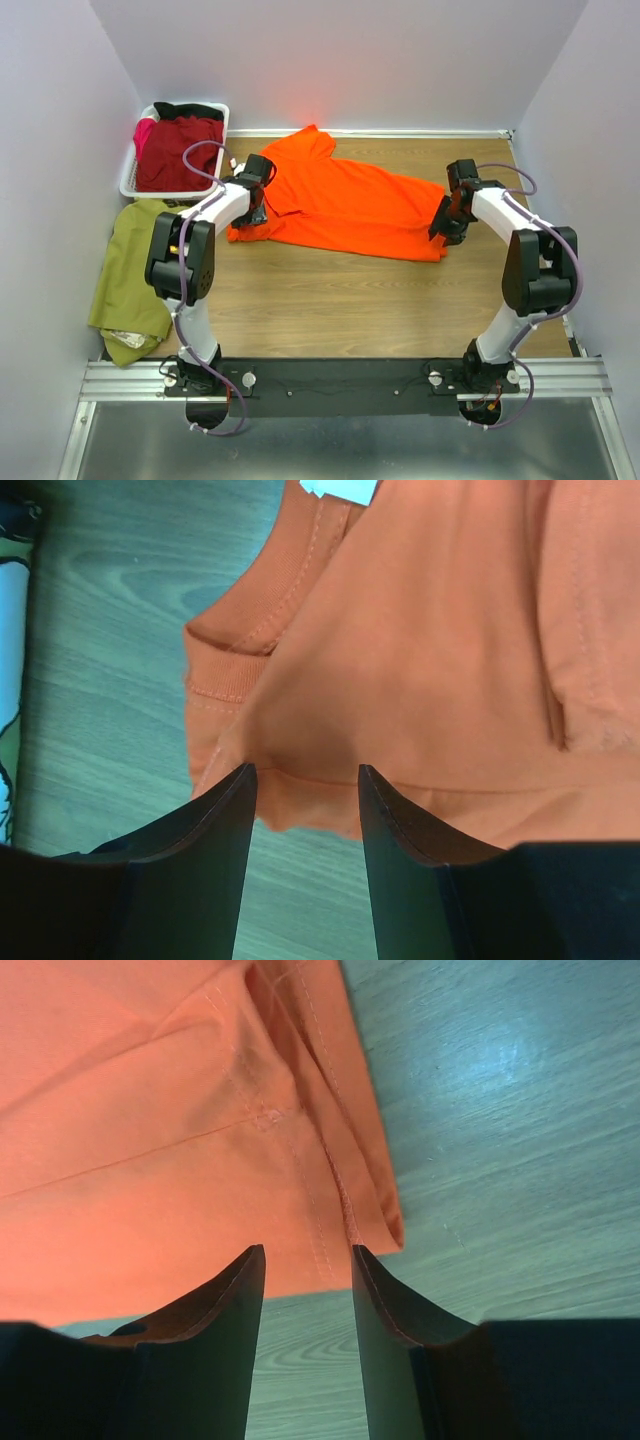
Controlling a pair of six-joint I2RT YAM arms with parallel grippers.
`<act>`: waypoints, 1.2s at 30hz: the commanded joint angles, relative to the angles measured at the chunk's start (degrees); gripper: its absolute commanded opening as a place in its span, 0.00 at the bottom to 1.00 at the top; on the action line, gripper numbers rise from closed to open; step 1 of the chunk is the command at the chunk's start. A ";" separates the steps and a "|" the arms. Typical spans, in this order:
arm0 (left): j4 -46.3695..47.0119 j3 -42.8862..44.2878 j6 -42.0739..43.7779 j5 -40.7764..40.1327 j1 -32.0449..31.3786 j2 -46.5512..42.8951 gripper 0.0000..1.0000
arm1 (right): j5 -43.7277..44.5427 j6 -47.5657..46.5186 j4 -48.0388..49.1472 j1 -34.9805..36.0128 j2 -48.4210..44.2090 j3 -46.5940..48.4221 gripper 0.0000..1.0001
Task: Fold and stack the t-shirts
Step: Fold the flattened tshirt in 1/3 of the way
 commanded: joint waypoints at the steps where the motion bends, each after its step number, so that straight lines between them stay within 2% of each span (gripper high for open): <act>1: -6.09 3.50 -4.27 -3.48 0.22 3.61 0.53 | -2.02 -1.04 -0.76 -0.18 2.34 -0.80 0.48; 14: -13.74 7.72 -5.24 -12.00 0.92 7.38 0.53 | -0.88 -2.09 -3.48 1.13 8.84 -1.51 0.43; 21: -17.35 11.07 -3.39 -17.72 1.18 10.55 0.53 | 7.28 -4.20 -8.84 1.13 12.09 0.60 0.42; 28: -18.40 7.73 -1.98 -18.95 1.18 11.08 0.53 | 14.67 -3.59 -13.32 1.13 12.97 -0.10 0.42; 36: -23.77 5.18 -7.25 -20.80 1.18 10.03 0.53 | 25.40 -1.22 -16.14 0.43 13.24 -1.07 0.44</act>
